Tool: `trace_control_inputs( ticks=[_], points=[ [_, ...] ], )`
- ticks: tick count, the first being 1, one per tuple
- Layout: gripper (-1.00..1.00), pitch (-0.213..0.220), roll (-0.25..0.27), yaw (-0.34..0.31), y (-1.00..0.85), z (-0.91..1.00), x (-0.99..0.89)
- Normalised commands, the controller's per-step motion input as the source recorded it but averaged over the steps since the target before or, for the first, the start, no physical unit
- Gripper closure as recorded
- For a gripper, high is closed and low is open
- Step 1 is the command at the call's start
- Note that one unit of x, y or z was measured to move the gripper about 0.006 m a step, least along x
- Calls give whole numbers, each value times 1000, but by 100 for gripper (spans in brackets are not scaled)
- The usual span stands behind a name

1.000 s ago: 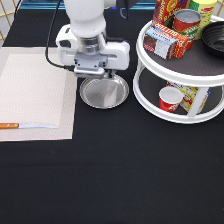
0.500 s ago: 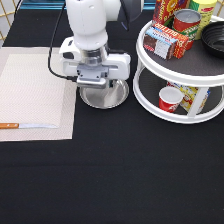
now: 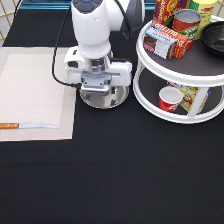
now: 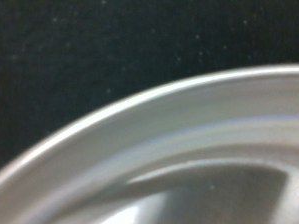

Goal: Arrange plate and fork

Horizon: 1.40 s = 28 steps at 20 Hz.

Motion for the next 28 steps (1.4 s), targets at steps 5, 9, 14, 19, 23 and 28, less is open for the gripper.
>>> trace_control_inputs(
  ticks=[5, 9, 14, 19, 23, 28],
  points=[
    [-100, 0, 117, 1, -474, -42, 203],
    [-100, -2, 96, 1, -504, -65, 147],
    [-100, 0, 101, 1, -632, 22, 190],
    [-100, -14, 104, 0, -819, 170, 193],
    [-100, -14, 81, 0, -849, 173, 268],
    [-100, -3, 74, 0, -822, 124, 327]
  ],
)
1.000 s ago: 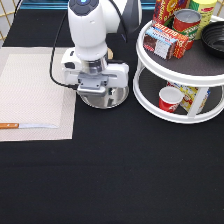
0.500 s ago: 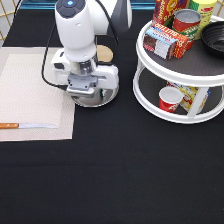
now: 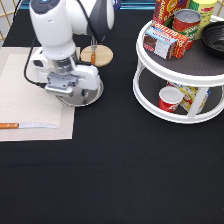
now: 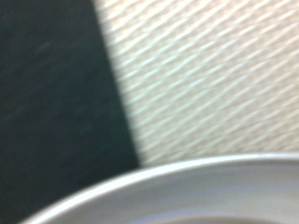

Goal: Arrange plate and fork

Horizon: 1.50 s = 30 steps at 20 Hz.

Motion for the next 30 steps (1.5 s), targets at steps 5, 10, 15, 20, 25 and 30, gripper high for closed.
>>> trace_control_inputs(
  ticks=[5, 10, 15, 20, 25, 30],
  points=[
    [-100, -4, 67, 0, -852, 59, 360],
    [-100, -1, 61, 0, -902, 34, 431],
    [-100, 0, 37, 0, -929, 76, 356],
    [-100, 0, 16, 0, -874, 143, 226],
    [-100, 0, 18, -5, -839, 126, 138],
    [-100, 1, 18, -14, -670, 83, 162]
  ],
)
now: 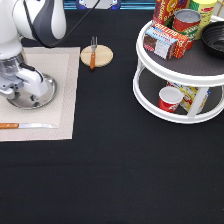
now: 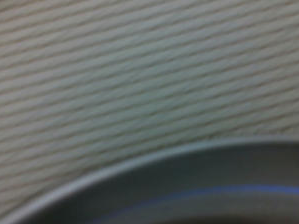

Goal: Arrange plate and fork

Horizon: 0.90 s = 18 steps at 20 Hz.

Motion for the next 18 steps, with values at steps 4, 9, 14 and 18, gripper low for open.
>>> trace_control_inputs(
  ticks=[4, 9, 14, 18],
  points=[
    [-100, 8, 0, 25, 184, 81, 237],
    [-100, 17, -22, 72, 698, 106, 133],
    [-100, 14, -35, 50, 686, 201, -22],
    [-100, -12, -132, -54, 70, 766, -226]
  ],
)
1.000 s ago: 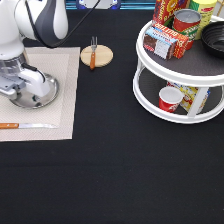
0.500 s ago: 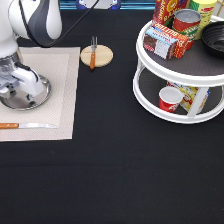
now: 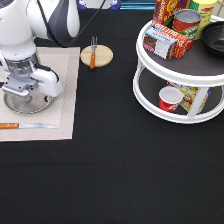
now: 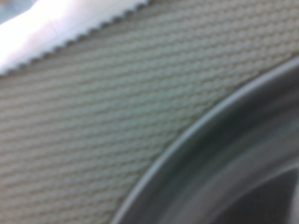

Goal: Arrange plate and fork

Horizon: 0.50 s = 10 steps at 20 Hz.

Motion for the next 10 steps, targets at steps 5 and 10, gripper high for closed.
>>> trace_control_inputs(
  ticks=[5, 10],
  points=[
    [-100, -33, -157, -46, 109, 791, -435],
    [-100, -17, -156, 15, 500, 515, -639]
  ],
)
